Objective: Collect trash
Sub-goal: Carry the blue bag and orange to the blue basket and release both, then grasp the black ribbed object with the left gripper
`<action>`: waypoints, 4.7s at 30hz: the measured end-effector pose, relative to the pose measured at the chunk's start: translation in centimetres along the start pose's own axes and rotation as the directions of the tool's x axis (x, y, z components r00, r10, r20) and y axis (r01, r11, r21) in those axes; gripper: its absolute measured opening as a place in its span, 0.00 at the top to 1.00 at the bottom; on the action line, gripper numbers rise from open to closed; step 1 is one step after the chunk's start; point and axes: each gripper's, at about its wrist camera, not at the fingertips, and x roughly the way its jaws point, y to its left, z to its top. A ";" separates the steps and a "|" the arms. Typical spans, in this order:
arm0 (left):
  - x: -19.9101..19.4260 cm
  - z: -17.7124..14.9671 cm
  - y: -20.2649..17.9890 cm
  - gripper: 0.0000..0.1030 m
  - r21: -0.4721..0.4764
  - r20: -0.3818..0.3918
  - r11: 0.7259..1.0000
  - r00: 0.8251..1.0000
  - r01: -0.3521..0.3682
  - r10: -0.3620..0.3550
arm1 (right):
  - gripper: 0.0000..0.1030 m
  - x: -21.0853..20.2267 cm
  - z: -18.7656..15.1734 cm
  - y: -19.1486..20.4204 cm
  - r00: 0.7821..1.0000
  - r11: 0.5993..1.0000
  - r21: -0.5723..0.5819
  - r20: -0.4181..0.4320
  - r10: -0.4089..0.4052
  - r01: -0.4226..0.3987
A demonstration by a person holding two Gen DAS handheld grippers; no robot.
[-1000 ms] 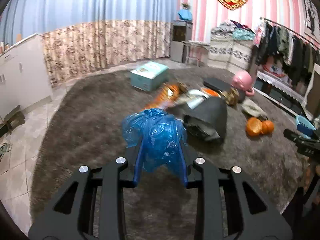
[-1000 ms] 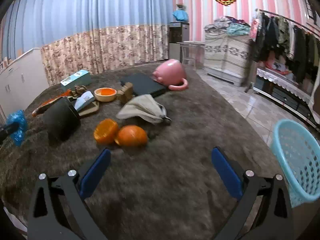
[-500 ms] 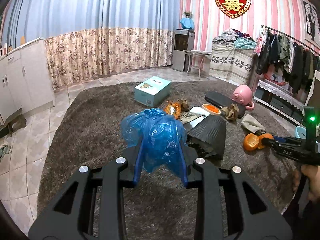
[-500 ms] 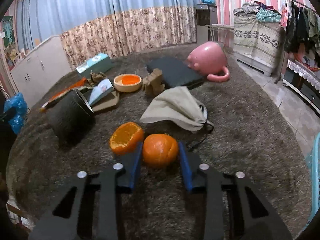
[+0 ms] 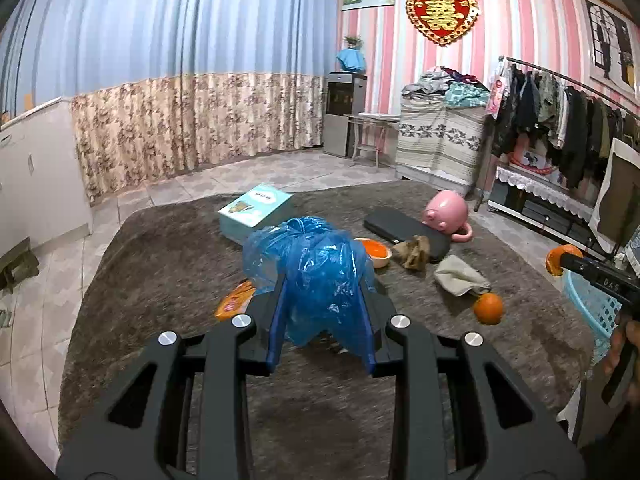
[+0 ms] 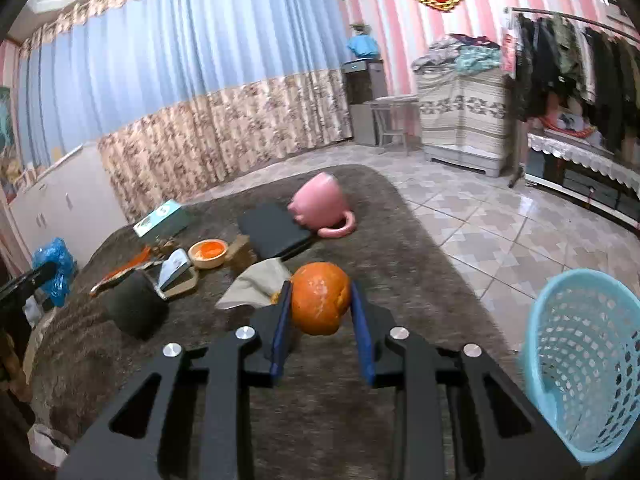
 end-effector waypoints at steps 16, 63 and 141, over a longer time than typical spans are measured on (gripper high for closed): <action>2.7 3.3 -14.8 0.72 0.130 0.023 0.964 0.971 0.232 -0.236 | 0.72 -6.7 1.3 -10.8 0.928 0.930 0.088 0.076 -0.365 0.358; 13.8 0.3 -36.4 0.05 0.235 -0.130 0.906 0.935 0.352 -0.330 | 0.69 -6.7 -1.7 -22.9 0.828 0.779 0.314 -0.043 -0.559 0.542; 14.1 -2.9 -4.1 0.05 0.133 -0.241 0.989 0.966 -0.065 0.096 | 0.09 5.0 -1.2 0.9 0.981 0.987 -0.022 -0.106 -0.160 0.158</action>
